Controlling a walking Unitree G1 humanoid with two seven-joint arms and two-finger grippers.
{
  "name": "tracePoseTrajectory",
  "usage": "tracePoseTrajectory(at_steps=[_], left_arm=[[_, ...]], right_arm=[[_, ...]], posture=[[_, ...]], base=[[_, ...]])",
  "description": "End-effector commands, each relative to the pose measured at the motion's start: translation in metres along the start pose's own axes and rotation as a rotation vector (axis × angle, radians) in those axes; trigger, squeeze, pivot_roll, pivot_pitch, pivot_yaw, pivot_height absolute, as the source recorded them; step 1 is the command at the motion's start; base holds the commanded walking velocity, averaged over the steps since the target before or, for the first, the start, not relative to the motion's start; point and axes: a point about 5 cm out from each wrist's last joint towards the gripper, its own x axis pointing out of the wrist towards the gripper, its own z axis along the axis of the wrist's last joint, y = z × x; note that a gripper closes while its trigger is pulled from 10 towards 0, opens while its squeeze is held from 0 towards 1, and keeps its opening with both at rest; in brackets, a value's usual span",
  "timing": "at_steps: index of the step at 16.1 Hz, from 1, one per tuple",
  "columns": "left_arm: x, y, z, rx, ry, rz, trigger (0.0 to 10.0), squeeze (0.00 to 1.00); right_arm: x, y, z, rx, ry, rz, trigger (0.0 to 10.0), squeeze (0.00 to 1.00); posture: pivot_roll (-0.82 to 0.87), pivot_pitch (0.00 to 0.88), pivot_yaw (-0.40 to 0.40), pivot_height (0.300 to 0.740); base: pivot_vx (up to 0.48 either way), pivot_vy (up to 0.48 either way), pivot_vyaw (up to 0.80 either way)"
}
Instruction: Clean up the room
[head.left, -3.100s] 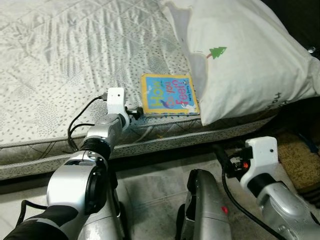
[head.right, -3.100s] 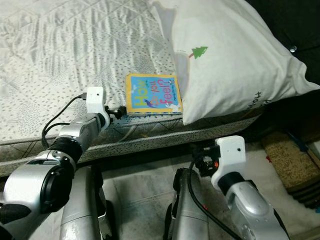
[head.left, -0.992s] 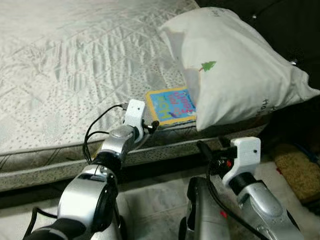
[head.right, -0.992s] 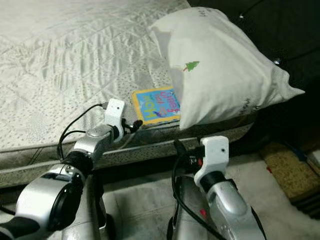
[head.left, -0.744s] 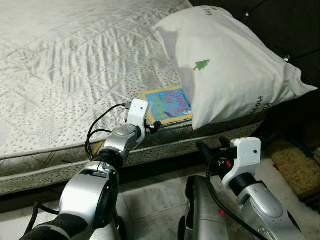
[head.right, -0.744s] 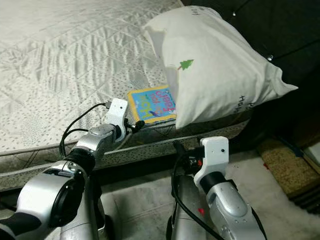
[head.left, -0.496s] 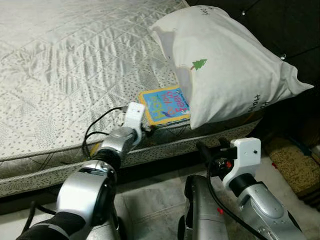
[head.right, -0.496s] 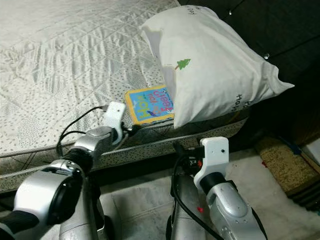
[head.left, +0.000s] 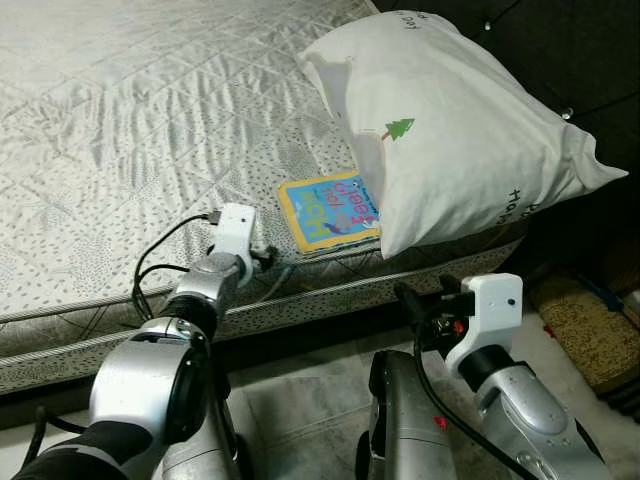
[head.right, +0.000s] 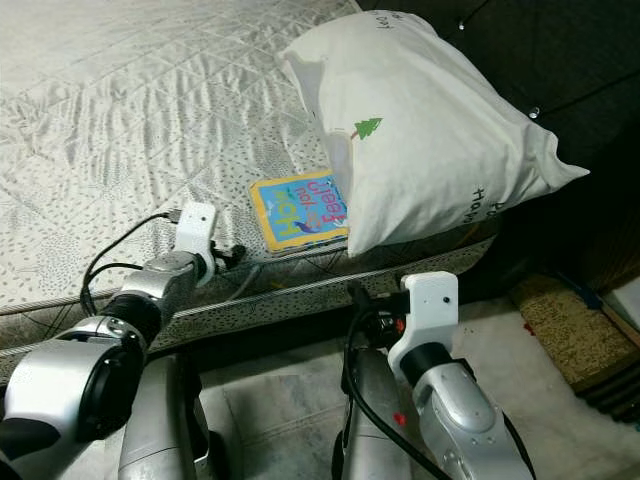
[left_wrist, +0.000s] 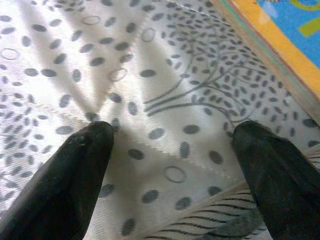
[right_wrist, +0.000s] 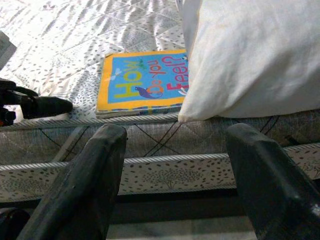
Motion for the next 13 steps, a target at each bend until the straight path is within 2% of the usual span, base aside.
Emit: tracePoseTrajectory(at_steps=[1,4,6,7,9,10,11,13], left_arm=[[0.0,0.003,-0.013,-0.003,0.037,0.015,10.0,0.0],[0.0,0.001,-0.009,0.004,0.004,0.023,10.0,0.0],[-0.001,0.008,-0.006,-0.041,-0.047,0.084,10.0,0.0],[-0.003,0.016,-0.011,-0.083,-0.062,0.133,10.0,0.0],[-0.007,0.027,-0.02,-0.1,-0.08,0.21,10.0,0.0],[-0.015,0.041,-0.028,-0.13,-0.126,0.3,10.0,0.0],[-0.023,0.048,-0.031,-0.142,-0.169,0.347,10.0,0.0],[-0.056,0.06,-0.033,-0.119,-0.326,0.458,10.0,0.0]], right_arm=[[0.0,-0.003,0.0,-0.005,0.006,-0.009,10.0,0.0],[0.005,-0.002,-0.001,-0.003,0.0,0.001,10.0,0.0],[0.014,0.001,-0.001,0.003,-0.016,0.018,10.0,0.0],[0.022,0.002,-0.002,0.008,-0.022,0.023,10.0,0.0],[0.03,0.003,-0.003,0.014,-0.03,0.026,10.0,0.0],[0.04,0.0,-0.004,0.011,-0.046,0.017,10.0,0.0],[0.045,-0.001,-0.003,0.004,-0.058,0.003,10.0,0.0],[0.061,-0.008,-0.001,-0.019,-0.086,-0.043,10.0,0.0]], posture=[[-0.21,0.151,-0.016,0.534],[-0.19,0.133,-0.017,0.534],[-0.16,0.113,-0.019,0.534],[-0.13,0.096,-0.022,0.534],[-0.11,0.084,-0.024,0.534],[-0.08,0.052,-0.024,0.534],[-0.07,0.043,-0.024,0.534],[-0.04,0.01,-0.021,0.534]], base=[[0.0,0.0,0.0],[0.0,0.0,0.0],[0.0,0.0,0.0],[0.0,0.0,0.0],[0.0,0.0,0.0],[0.0,0.0,0.0],[0.0,0.0,0.0],[0.0,0.0,0.0]])
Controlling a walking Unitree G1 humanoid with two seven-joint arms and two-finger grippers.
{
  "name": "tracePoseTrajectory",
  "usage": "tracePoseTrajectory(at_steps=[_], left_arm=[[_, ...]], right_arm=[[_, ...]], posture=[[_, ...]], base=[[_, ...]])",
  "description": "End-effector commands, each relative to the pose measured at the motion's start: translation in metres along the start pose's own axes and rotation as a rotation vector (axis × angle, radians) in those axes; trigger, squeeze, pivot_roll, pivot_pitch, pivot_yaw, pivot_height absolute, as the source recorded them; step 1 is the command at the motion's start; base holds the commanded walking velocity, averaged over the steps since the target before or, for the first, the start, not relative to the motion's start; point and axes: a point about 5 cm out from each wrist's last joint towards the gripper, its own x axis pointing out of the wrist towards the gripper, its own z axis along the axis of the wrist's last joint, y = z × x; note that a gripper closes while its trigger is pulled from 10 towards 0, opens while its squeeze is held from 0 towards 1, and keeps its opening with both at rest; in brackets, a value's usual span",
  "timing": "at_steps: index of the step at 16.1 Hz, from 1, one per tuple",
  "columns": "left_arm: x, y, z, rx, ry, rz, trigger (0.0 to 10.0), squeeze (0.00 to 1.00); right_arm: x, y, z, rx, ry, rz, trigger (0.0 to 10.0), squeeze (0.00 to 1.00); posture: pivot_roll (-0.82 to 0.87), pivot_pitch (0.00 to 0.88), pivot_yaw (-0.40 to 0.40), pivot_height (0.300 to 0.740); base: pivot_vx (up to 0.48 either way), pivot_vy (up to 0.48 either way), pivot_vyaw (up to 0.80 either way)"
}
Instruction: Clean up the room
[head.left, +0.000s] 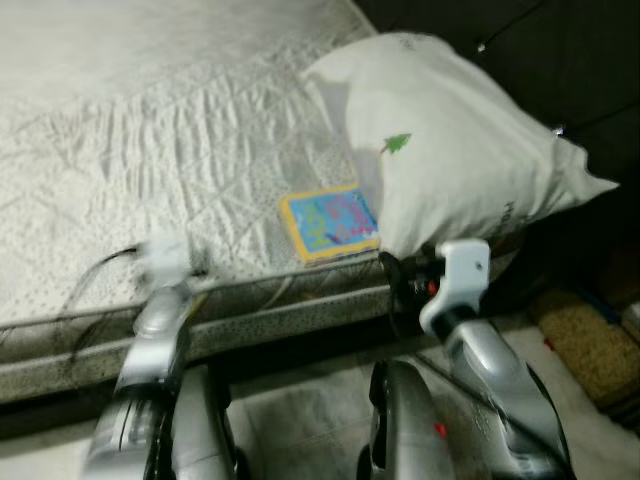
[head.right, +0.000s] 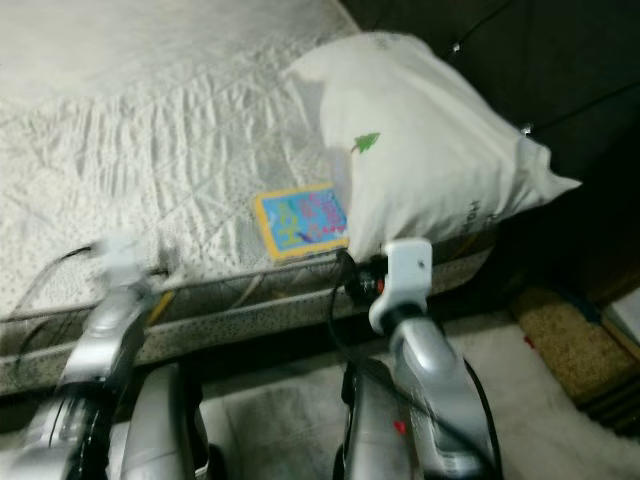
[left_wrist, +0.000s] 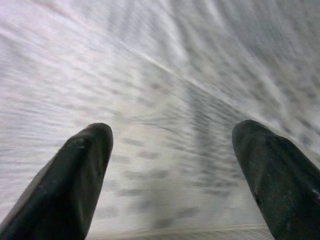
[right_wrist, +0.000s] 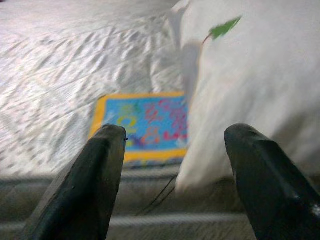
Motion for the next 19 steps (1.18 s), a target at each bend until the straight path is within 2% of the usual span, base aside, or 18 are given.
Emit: tracePoseTrajectory(at_steps=[1,2,4,5,8,10,16,19], left_arm=[[-0.017,0.005,0.022,0.024,-0.155,0.022,10.0,0.0],[-0.026,0.007,0.022,0.04,-0.184,0.022,10.0,0.0],[-0.056,0.003,0.019,0.056,-0.244,-0.041,10.0,0.0],[-0.065,0.001,0.017,0.068,-0.242,-0.055,10.0,0.0],[-0.093,0.003,0.007,0.085,-0.198,-0.088,10.0,0.0],[-0.095,0.01,-0.002,0.068,-0.167,-0.061,10.0,0.0],[-0.075,0.001,0.02,0.068,-0.262,-0.124,10.0,0.0],[-0.072,-0.003,0.02,0.024,-0.242,-0.132,10.0,0.0]], right_arm=[[0.008,0.0,-0.001,0.005,-0.014,-0.01,10.0,0.0],[0.011,0.001,-0.001,0.007,-0.024,-0.004,10.0,0.0],[0.021,0.01,0.002,0.028,-0.062,0.051,10.0,0.0],[0.024,0.012,0.002,0.034,-0.071,0.056,10.0,0.0],[0.036,0.021,0.004,0.078,-0.098,0.09,10.0,0.0],[0.042,0.024,0.002,0.095,-0.106,0.101,10.0,0.0],[0.055,0.03,0.009,0.119,-0.158,0.094,10.0,0.0],[0.052,0.022,0.008,0.112,-0.169,0.072,10.0,0.0]], posture=[[-0.01,0.0,-0.022,0.534],[-0.01,0.0,-0.021,0.534],[0.03,0.0,-0.024,0.534],[0.03,0.0,-0.028,0.534],[0.04,0.0,-0.036,0.573],[0.06,0.0,-0.033,0.597],[0.04,0.0,-0.02,0.669],[0.02,0.0,-0.011,0.708]], base=[[0.0,0.0,0.0],[0.0,0.0,0.0],[0.0,0.0,0.0],[0.0,0.0,0.0],[0.0,0.0,0.0],[0.0,0.0,0.0],[0.0,0.0,0.0],[0.0,0.0,0.0]])
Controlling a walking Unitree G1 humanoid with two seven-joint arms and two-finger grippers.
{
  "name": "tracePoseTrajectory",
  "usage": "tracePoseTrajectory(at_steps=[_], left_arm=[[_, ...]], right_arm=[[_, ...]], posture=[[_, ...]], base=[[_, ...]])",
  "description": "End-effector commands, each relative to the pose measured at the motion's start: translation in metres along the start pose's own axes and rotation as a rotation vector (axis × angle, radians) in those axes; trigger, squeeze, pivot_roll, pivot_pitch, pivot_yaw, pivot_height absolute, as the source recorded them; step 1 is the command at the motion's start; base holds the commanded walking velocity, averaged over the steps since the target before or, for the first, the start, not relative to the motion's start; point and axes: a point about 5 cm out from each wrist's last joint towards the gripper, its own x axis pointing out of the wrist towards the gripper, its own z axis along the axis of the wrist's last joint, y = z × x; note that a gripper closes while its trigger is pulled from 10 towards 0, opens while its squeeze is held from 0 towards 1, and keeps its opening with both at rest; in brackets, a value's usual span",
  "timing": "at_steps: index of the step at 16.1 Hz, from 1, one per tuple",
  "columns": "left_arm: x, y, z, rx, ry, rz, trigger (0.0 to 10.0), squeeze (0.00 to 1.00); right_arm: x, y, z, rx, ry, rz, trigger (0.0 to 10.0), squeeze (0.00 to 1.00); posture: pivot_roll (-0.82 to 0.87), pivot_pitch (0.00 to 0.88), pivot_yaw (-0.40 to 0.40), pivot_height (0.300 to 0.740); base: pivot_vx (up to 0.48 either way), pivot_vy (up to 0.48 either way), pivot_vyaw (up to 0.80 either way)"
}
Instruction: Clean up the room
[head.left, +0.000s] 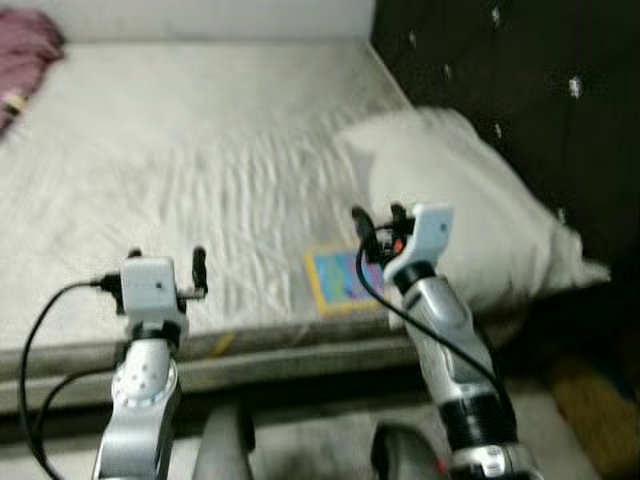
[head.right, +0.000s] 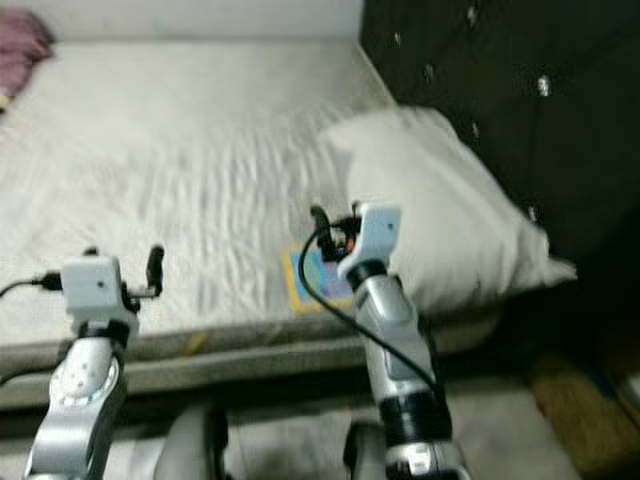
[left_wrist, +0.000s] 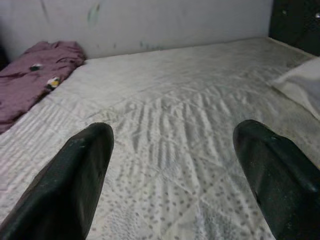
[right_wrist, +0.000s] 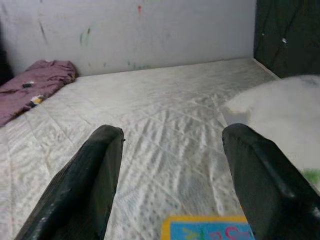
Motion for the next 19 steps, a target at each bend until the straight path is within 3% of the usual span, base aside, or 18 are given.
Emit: tracePoseTrajectory(at_steps=[1,3,8,14,19], left_arm=[[0.0,-0.004,-0.004,-0.01,0.025,-0.018,10.0,0.0],[0.001,-0.008,-0.006,-0.005,0.03,-0.031,10.0,0.0],[0.011,-0.007,-0.003,0.012,0.023,-0.034,10.0,0.0],[0.002,-0.017,-0.01,-0.041,0.069,-0.055,10.0,0.0],[0.004,-0.018,-0.01,-0.058,0.074,-0.063,10.0,0.0]], right_arm=[[-0.002,-0.003,0.001,0.0,-0.011,-0.01,10.0,0.0],[-0.002,-0.004,0.002,-0.003,-0.014,-0.013,10.0,0.0],[-0.002,-0.006,0.003,-0.014,-0.01,-0.012,10.0,0.0],[-0.006,-0.011,0.002,-0.03,0.002,-0.02,10.0,0.0],[-0.009,-0.014,-0.004,-0.044,0.028,-0.052,10.0,0.0]], posture=[[0.02,0.0,-0.008,0.718],[0.01,0.0,-0.007,0.74],[0.01,0.0,-0.031,0.74],[0.0,0.0,-0.029,0.74],[0.0,0.0,-0.028,0.74]], base=[[0.0,0.0,0.0],[0.0,0.0,0.0],[0.0,0.0,0.0],[0.0,0.0,0.0],[0.0,0.0,-0.16]])
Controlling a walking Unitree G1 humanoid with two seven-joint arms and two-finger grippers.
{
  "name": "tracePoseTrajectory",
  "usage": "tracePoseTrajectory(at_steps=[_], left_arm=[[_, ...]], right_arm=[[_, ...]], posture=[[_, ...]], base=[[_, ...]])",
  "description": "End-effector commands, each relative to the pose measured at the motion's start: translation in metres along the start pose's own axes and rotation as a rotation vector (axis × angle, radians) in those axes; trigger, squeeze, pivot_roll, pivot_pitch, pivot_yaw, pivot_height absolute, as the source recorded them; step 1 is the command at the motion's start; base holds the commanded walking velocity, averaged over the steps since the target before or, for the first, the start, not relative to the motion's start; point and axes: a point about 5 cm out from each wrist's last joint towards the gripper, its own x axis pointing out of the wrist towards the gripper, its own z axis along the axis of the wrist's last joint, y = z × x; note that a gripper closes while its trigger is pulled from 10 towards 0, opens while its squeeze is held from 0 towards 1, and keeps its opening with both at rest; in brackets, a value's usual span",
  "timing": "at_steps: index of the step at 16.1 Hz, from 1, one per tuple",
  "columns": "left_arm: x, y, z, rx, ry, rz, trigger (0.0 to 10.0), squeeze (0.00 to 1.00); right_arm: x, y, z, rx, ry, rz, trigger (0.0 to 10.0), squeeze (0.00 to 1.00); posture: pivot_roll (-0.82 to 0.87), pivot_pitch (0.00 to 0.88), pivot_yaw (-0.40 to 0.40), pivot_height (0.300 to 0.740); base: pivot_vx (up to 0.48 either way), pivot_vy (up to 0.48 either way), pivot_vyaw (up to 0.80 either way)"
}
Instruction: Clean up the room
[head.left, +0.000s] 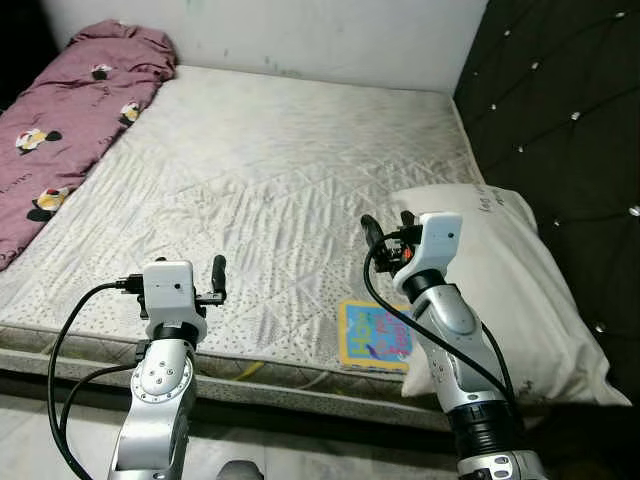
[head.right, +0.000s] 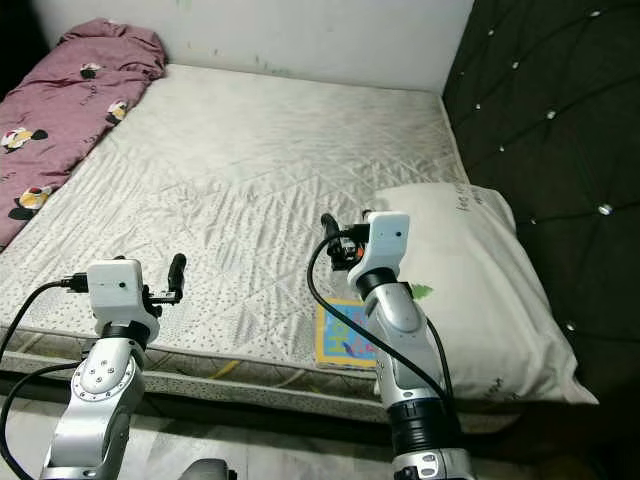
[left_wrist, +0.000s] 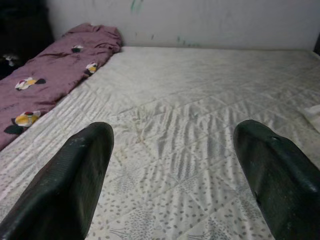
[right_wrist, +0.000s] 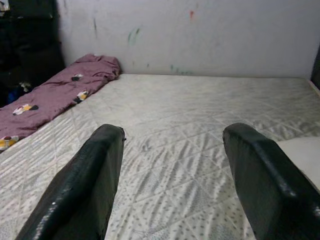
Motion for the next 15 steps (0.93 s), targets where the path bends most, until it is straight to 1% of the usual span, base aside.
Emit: tracePoseTrajectory(at_steps=[1,5,13,15], left_arm=[[0.0009,0.0001,0.0008,-0.005,0.003,0.0,10.0,0.0],[0.0006,0.0003,-0.0005,-0.01,0.009,0.003,10.0,0.0],[0.0016,0.0014,-0.0018,-0.025,0.016,0.011,10.0,0.0],[0.0023,0.0014,-0.0017,-0.031,0.018,0.012,10.0,0.0]], right_arm=[[-0.0011,-0.0039,0.0022,-0.005,-0.003,-0.021,10.0,0.0],[-0.0006,-0.0051,0.0021,-0.013,-0.002,-0.022,10.0,0.0],[-0.0003,-0.0057,0.0009,-0.027,0.003,-0.015,10.0,0.0],[0.0002,-0.0063,0.0012,-0.027,0.003,-0.018,10.0,0.0]], posture=[[0.0,0.0,-0.03,0.74],[0.0,0.0,-0.034,0.74],[0.01,0.0,-0.037,0.74],[0.0,0.0,-0.037,0.74]], base=[[0.0,0.0,-0.8],[0.0,0.0,-0.75],[0.0,0.0,0.0],[0.0,0.381,0.0]])
